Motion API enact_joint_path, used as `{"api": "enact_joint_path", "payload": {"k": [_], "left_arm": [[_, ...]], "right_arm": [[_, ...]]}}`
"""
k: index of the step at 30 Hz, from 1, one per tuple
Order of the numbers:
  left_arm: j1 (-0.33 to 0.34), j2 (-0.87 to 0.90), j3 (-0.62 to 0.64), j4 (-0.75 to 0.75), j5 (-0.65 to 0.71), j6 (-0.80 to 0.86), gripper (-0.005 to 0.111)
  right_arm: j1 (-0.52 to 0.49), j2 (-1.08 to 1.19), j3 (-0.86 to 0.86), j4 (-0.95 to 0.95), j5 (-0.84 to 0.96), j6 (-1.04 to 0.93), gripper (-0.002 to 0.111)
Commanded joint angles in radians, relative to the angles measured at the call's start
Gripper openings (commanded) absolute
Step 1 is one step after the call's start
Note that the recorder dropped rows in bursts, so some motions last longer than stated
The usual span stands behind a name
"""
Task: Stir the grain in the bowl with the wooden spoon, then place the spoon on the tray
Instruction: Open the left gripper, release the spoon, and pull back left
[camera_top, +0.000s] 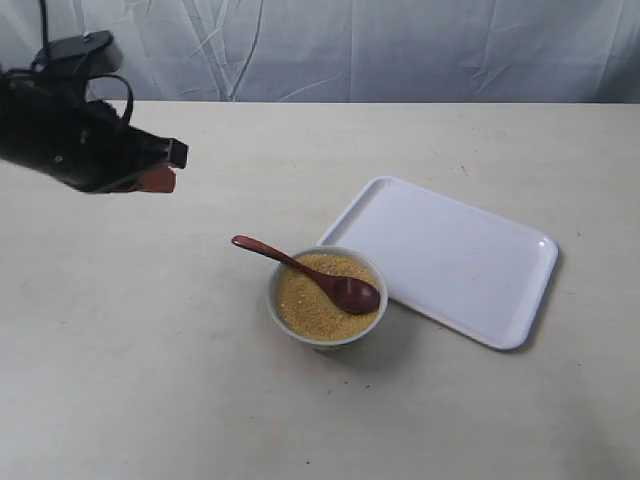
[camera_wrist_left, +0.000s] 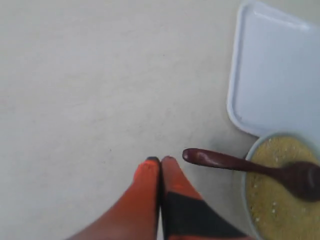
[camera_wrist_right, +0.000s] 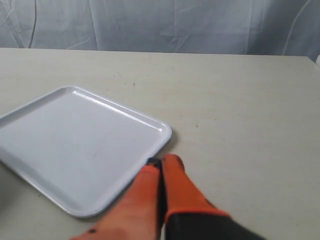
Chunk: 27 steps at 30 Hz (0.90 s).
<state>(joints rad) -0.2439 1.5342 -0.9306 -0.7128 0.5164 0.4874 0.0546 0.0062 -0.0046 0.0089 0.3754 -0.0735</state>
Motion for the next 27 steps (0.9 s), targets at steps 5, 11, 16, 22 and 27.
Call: {"api": "enact_joint_path", "payload": {"k": [5,11,16,22,27], "left_arm": [[0.024,-0.047,0.307,-0.792,-0.055,0.555,0.0],[0.112,0.023,0.292,-0.987,0.272,0.658,0.0],[0.165,0.091,0.318,-1.032,0.262,0.67,0.0],[0.161,0.121,0.366,-1.032,0.121,0.641,0.002],[0.161,0.121,0.356,-1.032,0.136,0.616,0.025]], "right_arm": [[0.0,-0.006,0.005,0.0,-0.014,-0.002,0.0],[0.0,-0.006,0.005,0.0,-0.014,-0.002,0.0],[0.0,-0.006,0.005,0.008,-0.014,-0.002,0.0],[0.0,-0.006,0.005,0.008,-0.014,-0.002,0.0],[0.0,-0.006,0.005,0.008,-0.014,-0.002,0.0]]}}
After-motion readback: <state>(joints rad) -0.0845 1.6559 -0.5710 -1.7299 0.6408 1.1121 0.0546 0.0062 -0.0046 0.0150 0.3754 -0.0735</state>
